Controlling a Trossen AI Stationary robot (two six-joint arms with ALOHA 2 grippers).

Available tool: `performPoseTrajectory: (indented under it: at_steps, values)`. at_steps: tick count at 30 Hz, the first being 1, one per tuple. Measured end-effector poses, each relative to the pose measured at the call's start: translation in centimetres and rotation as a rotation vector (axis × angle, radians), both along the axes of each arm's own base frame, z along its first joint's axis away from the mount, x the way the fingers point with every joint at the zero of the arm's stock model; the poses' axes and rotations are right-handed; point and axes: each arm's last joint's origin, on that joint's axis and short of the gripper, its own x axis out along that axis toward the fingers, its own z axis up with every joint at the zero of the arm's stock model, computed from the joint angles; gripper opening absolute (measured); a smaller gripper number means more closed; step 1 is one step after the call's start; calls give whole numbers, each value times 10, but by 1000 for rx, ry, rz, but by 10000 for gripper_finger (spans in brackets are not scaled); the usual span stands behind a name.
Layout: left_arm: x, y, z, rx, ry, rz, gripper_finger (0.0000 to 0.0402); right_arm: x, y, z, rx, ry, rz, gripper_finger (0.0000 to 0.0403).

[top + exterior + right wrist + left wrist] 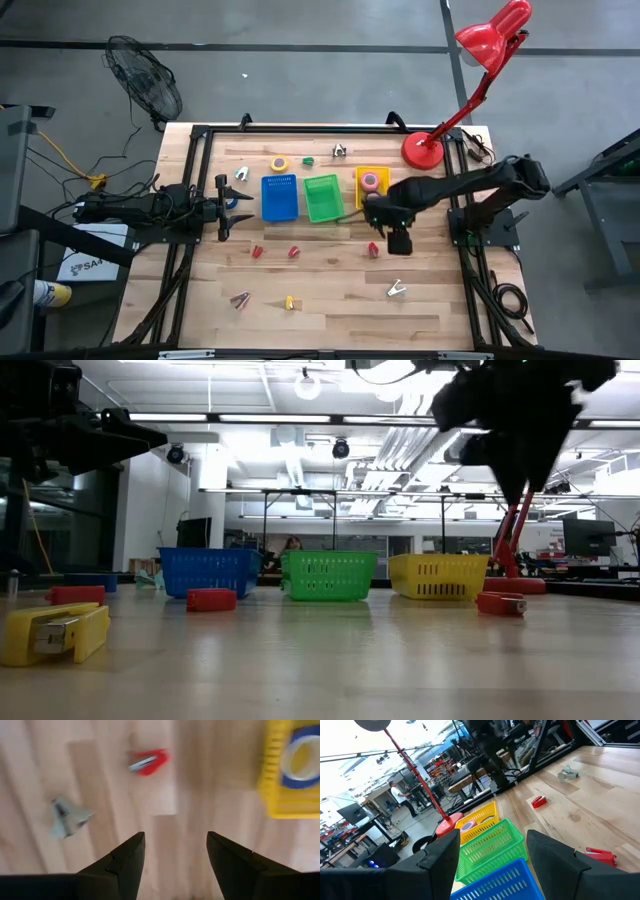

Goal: Pick and place Stapler, Stapler remover, tape
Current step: Put the white staple remover into the green bin

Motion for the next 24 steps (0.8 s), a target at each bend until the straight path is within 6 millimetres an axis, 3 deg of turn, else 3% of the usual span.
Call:
performPoseTrajectory:
  at_steps: [7, 17, 24]
  values:
    - [0, 0, 0, 0, 0, 0, 227, -9, 42, 0, 77, -5, 268, 204]
    - [0, 0, 0, 0, 1, 0, 227, -1, 87, -22, 94, -34, 421, 206]
    - [0, 0, 0, 0, 0, 0, 227, 5, 111, -43, 110, -26, 492, 260]
